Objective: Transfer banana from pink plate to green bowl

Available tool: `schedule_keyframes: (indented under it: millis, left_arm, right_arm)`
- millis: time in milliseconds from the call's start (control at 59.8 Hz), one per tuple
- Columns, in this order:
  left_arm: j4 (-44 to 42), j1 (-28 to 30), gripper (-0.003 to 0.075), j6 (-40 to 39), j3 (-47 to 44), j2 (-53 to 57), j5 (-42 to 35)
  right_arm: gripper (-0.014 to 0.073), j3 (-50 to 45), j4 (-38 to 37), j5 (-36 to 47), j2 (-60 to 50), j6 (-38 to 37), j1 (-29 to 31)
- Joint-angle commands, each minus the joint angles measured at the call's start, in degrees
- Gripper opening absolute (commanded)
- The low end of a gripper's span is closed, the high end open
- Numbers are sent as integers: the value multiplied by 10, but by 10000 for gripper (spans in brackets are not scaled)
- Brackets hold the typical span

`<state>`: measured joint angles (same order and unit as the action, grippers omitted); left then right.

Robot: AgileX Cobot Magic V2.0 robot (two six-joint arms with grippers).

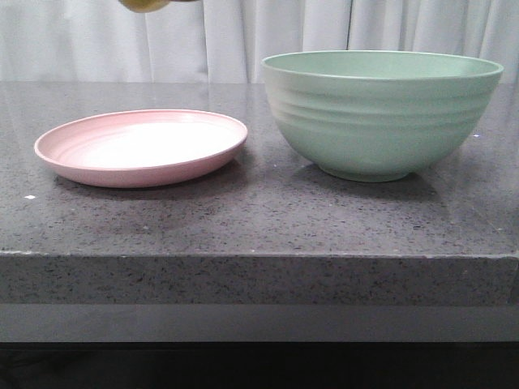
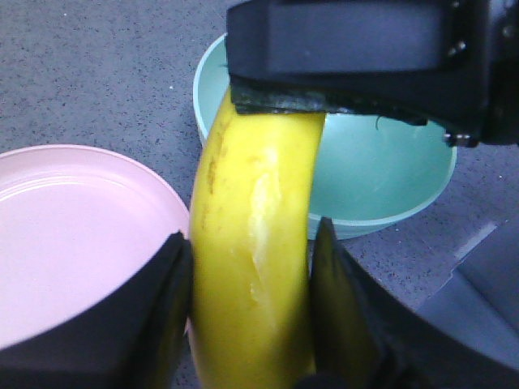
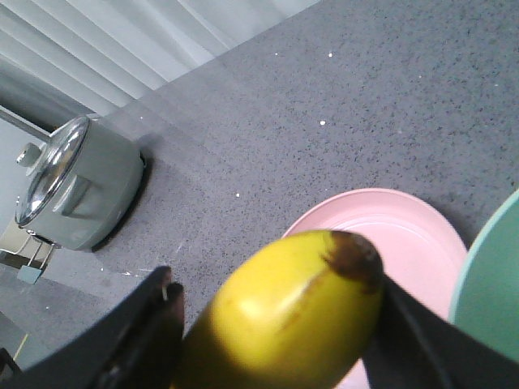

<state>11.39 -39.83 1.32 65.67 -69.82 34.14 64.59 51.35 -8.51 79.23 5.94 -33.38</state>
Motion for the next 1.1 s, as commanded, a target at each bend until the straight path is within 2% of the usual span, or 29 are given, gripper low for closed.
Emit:
schedule_keyframes:
  millis: [0,100,167,217,318,368,435,485,702,819,970,1087]
  left_arm:
    - [29,-8,103,8,23,18,-57]
    - [29,-8,109,8,23,18,-57]
    - [29,-8,130,8,23,18,-57]
    - [29,-8,176,8,23,18,-57]
    - [29,-8,324,8,23,18,-57]
    - [29,-8,429,8,23,18,-57]
    - [29,-8,522,8,23,18,-56]
    - [29,-8,559,8,23,18,-56]
    - [29,-8,568,8,23,18,-55]
    - [29,-8,568,8,23,18,-52]
    - [29,-8,568,8,23,18,-51]
    - [29,-8,568,8,23,18,-51]
  right_arm:
    - [213,19,-1,-1,-13,11,-6]
    - [119,19,-1,-1,-13,11,-6]
    - [104,19,-1,-1,-13,11,-6]
    - [104,19,-1,-1,-13,11,-6]
    - [104,19,-1,-1,-13,11,-6]
    - [104,19,-1,-1,-13,11,-6]
    - [104,19,-1,-1,-13,11,-6]
    - [104,19,-1,-1,-13,11,-6]
    - [104,19,-1,11,-13,12,-6]
    - [104,36,-2,19,-13,48,6]
    - [104,89,-2,-1,-13,87,63]
    - [104,145,-3,-49,-13,118,121]
